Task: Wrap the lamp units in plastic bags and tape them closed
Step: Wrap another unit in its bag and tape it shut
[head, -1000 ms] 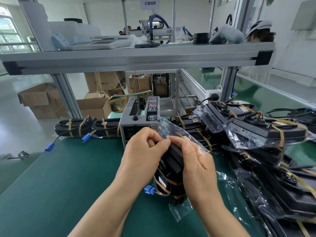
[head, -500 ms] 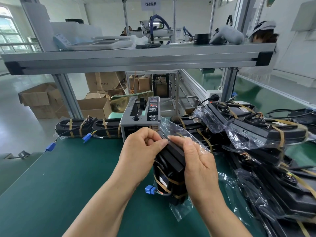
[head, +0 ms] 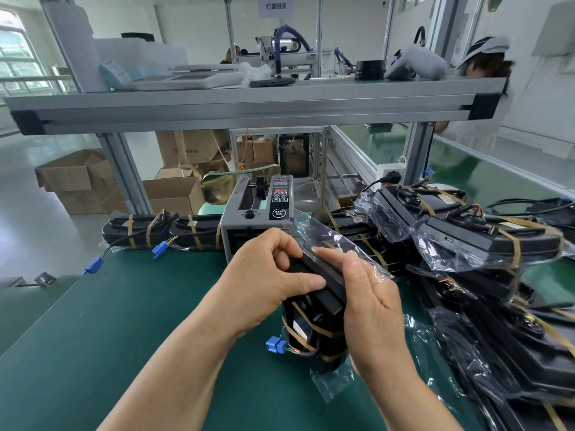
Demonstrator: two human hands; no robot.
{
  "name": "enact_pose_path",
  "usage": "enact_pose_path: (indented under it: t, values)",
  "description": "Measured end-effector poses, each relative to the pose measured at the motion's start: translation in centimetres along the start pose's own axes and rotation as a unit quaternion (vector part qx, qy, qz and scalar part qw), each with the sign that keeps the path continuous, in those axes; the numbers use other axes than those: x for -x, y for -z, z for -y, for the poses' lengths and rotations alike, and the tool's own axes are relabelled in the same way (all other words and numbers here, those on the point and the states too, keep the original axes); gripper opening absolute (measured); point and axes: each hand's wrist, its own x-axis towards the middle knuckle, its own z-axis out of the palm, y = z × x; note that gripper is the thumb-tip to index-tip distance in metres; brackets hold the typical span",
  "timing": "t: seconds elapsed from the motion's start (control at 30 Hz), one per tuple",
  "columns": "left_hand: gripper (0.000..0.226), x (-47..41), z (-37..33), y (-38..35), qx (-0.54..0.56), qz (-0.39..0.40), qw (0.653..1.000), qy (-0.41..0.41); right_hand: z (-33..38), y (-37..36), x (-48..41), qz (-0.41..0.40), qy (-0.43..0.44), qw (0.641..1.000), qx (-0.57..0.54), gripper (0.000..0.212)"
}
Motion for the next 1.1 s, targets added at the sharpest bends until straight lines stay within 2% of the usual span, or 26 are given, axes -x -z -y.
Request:
enact_pose_path:
  t: [0.1,0.23,0.37,0.47,0.53,0.6,0.67,0.73,0.87,0.9,1.03,1.1]
  values:
    - [0.036,-0.2,-0.2,-0.4,0.027,-0.020,0.999,0.007,0.1,-0.1,0.2,0.007,0.013,1.000,0.003,0.038]
    - [0.031,-0.3,-0.2,-1.1,-0.017,-0.067,0.998,-0.007,-0.1,-0.3,0.5,0.005,0.015,1.000,0.000,0.036]
    - [0.045,-0.2,-0.2,-1.1,-0.005,-0.042,0.999,-0.005,-0.2,0.1,0.3,0.003,0.013,1.000,-0.018,0.039]
    - [0.046,0.1,0.2,-1.3,0.040,-0.015,0.999,-0.016,-0.3,0.7,-0.1,-0.011,0.015,0.999,-0.028,0.039]
    - [0.045,0.4,0.8,-1.5,0.113,-0.045,0.992,-0.026,-0.7,0.9,-0.4,-0.030,0.022,0.999,-0.030,0.037]
    - [0.051,0.5,1.6,-1.4,0.144,-0.110,0.983,-0.013,-1.3,1.0,-0.5,-0.048,0.033,0.997,-0.052,0.040]
    - [0.062,0.4,2.1,-1.3,0.121,-0.135,0.983,0.010,-1.8,0.8,-0.5,-0.063,0.042,0.995,-0.065,0.042]
    - [0.067,0.4,2.3,-1.4,0.091,-0.112,0.989,0.034,-2.3,0.3,-0.5,-0.070,0.055,0.993,-0.074,0.042]
    - [0.025,-0.2,2.0,-1.4,0.113,-0.066,0.991,0.036,-3.0,-0.9,-0.7,-0.084,0.079,0.990,-0.082,0.042]
    - [0.026,-0.4,2.0,-1.2,0.112,-0.063,0.991,0.033,-3.2,-1.2,-0.8,-0.082,0.087,0.989,-0.082,0.041]
    - [0.064,-0.8,2.5,-0.9,0.061,-0.077,0.994,0.043,-4.2,-1.6,-0.5,-0.054,0.092,0.990,-0.089,0.040]
    - [0.071,-0.3,3.0,-1.1,0.039,-0.098,0.994,0.040,-5.0,-1.5,0.1,-0.041,0.066,0.992,-0.102,0.040]
